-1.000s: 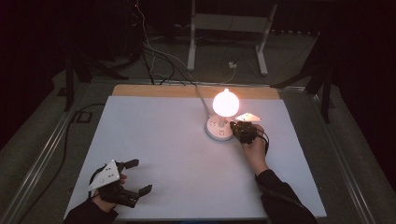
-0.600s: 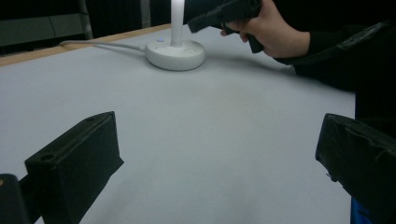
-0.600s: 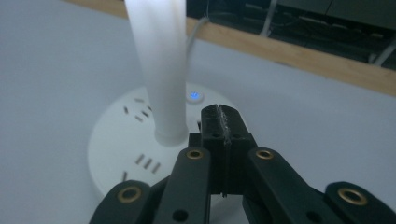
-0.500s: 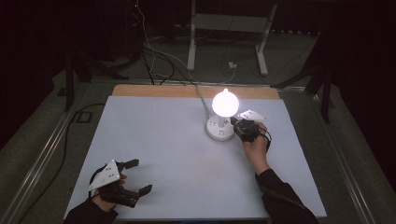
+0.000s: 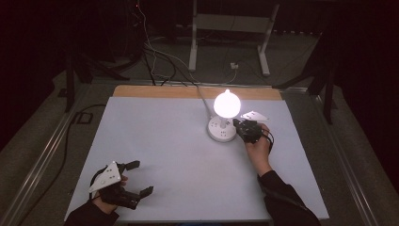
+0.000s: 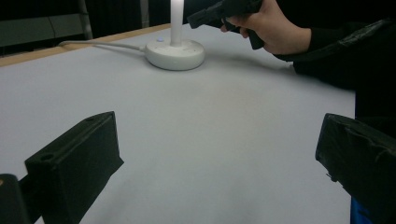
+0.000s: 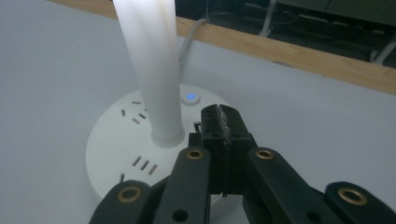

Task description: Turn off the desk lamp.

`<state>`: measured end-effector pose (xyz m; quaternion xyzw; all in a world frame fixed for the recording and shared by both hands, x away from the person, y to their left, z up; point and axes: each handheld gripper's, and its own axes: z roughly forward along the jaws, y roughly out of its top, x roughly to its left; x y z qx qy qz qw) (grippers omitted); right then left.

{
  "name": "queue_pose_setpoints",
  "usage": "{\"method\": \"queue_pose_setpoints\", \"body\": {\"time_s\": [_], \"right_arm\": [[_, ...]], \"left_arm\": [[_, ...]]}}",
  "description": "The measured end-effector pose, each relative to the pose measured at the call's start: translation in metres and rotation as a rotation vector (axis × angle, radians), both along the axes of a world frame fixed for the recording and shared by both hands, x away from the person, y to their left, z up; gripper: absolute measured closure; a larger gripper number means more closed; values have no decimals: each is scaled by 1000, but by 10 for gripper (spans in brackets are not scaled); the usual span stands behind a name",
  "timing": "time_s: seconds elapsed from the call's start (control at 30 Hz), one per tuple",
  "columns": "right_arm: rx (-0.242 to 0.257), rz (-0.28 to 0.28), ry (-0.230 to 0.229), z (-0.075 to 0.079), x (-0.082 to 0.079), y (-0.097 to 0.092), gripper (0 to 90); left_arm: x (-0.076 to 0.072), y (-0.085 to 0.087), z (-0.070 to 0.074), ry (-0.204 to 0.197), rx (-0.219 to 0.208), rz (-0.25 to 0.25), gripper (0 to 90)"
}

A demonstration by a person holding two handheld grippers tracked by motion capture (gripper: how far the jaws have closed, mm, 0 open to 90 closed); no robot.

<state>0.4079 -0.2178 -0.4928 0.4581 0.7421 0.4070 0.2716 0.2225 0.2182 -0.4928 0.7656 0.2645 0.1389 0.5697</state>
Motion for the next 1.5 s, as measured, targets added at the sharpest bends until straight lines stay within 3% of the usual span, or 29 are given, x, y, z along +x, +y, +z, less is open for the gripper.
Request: {"method": "queue_pose_setpoints", "body": {"time_s": [0.27,0.67,0.87,0.97,1.03,1.07,1.33,1.5], "right_arm": [[-27,2,38,-14,3,4,900],[-42,5,52,-17,5,3,900],[-36,14,59,-18,6,2,900],[-3,25,74,-18,9,-2,900],[-18,-4,80,-17,10,-3,900],[-1,0,80,-16,10,-5,899],[19,6,8,8,-9,-17,843],[32,33,-27,13,-22,-25,693]], "left_arm": [[0,0,0,-2,-1,-2,5],[0,0,0,-2,0,-1,5],[0,-1,0,-1,0,-3,5],[0,-1,0,0,4,-1,5],[0,-1,0,-1,4,-3,5],[0,0,0,-1,0,-2,5],[0,0,0,0,-3,0,5],[0,0,0,1,-6,2,5]]}}
